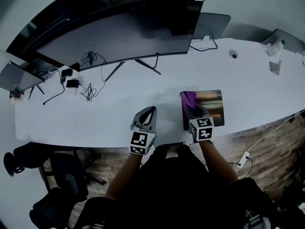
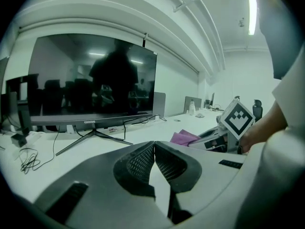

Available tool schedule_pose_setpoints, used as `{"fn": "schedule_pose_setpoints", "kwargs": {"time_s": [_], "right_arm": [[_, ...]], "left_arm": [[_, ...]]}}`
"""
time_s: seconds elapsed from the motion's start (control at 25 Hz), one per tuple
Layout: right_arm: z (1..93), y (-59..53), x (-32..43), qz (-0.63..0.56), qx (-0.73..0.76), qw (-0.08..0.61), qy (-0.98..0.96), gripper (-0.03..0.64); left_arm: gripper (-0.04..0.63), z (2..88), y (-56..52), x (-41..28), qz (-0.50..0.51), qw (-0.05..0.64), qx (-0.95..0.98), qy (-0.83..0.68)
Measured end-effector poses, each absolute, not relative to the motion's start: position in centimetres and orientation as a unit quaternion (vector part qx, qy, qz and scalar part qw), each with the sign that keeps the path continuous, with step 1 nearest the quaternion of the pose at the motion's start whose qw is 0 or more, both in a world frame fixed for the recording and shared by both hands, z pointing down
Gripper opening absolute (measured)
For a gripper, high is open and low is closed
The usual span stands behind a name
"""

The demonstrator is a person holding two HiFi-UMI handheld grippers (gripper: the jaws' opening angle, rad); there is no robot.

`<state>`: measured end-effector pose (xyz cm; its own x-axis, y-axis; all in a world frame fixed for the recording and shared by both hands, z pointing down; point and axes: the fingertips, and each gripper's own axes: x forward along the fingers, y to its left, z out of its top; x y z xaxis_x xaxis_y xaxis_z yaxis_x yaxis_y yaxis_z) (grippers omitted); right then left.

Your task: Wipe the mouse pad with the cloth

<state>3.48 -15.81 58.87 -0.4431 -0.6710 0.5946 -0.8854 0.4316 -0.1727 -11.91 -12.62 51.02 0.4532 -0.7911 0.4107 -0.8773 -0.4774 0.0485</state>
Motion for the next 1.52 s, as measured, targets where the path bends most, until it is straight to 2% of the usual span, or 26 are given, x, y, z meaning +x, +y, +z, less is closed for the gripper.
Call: {"fn": "schedule_pose_setpoints", "kwargs": {"time_s": [0.68, 1.52], "right_arm": [[62.5, -16.9, 4.2, 0.237, 0.482, 0.267, -0.8, 0.067], [62.5, -17.5, 7.3, 0.234, 0.494, 0.27, -0.793, 0.069]], "left_arm": [[0.021, 52.7, -11.7, -12.1, 0.179, 0.145, 0.827, -0.513], [0.021, 53.8, -12.8, -9.9, 0.194, 0.139, 0.83, -0.505]]}}
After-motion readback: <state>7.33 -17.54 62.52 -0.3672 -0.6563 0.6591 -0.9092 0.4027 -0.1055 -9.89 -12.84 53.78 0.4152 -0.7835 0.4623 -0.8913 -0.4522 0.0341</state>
